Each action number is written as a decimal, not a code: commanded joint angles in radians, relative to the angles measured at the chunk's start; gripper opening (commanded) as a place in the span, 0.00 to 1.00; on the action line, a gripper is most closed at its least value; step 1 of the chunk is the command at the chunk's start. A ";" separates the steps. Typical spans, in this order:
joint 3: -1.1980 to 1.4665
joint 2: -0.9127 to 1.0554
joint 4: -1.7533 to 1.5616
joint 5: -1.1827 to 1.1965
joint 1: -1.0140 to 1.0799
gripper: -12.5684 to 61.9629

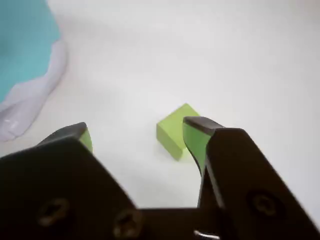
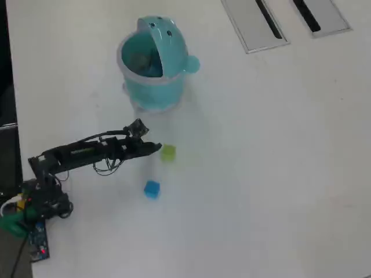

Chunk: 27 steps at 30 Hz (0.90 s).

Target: Grasp RGB lego blocks and put them in the bin one by one.

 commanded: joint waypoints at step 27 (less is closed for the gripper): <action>-0.187 -0.264 -0.192 -0.132 0.109 0.62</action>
